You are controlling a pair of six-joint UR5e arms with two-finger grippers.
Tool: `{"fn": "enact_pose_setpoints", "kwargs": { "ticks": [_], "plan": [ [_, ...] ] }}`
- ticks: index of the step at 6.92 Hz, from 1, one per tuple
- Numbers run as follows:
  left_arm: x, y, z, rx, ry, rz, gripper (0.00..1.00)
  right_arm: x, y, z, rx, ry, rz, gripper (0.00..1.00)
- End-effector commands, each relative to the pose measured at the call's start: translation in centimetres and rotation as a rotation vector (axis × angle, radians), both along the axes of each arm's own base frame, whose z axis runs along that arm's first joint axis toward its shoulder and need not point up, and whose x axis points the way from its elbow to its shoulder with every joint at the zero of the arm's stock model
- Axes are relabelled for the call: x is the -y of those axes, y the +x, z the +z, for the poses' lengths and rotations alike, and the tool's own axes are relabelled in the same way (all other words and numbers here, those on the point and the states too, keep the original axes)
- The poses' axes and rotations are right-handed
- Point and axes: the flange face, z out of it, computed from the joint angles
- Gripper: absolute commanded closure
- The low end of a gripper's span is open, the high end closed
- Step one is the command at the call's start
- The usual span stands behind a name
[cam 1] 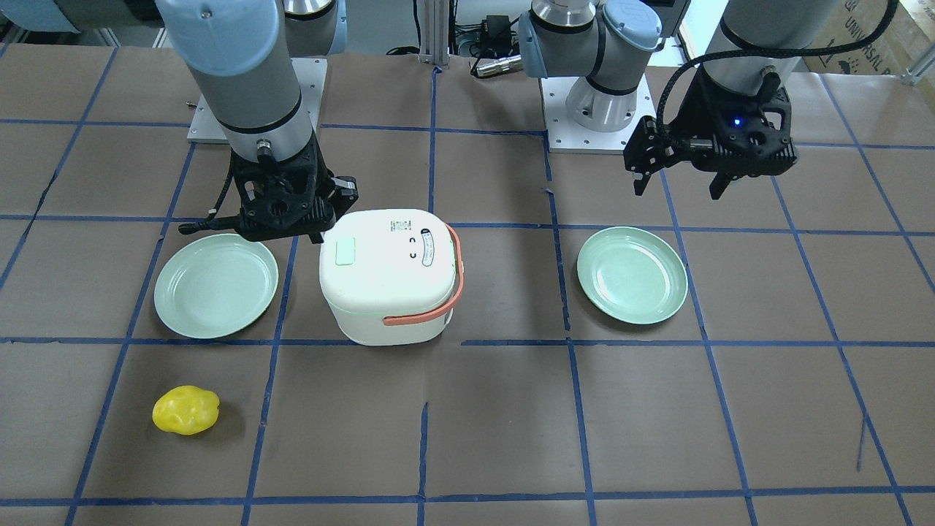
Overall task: Press rice cooker button
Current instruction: 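Move the right gripper over the rice cooker's green lid button, then lower the right gripper and press down on the green button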
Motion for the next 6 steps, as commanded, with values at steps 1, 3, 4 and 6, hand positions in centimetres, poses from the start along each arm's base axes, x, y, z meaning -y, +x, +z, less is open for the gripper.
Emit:
{"fn": "enact_pose_setpoints", "kwargs": {
  "ticks": [1,3,4,6],
  "plan": [
    [0.0,0.0,0.0,0.002,0.000,0.000,0.00,-0.8,1.8,-2.1,-0.034,0.001,0.033,0.96],
    [0.0,0.0,0.0,0.000,0.000,0.000,0.00,-1.3,1.7,-3.5,-0.035,-0.020,0.031,0.96],
    [0.0,0.0,0.0,0.002,0.000,0.000,0.00,-1.6,1.7,-3.8,-0.036,-0.015,0.033,0.96],
    [0.0,0.0,0.0,0.002,0.000,0.000,0.00,-1.6,1.7,-4.6,-0.035,-0.019,0.030,0.96]
  ]
}}
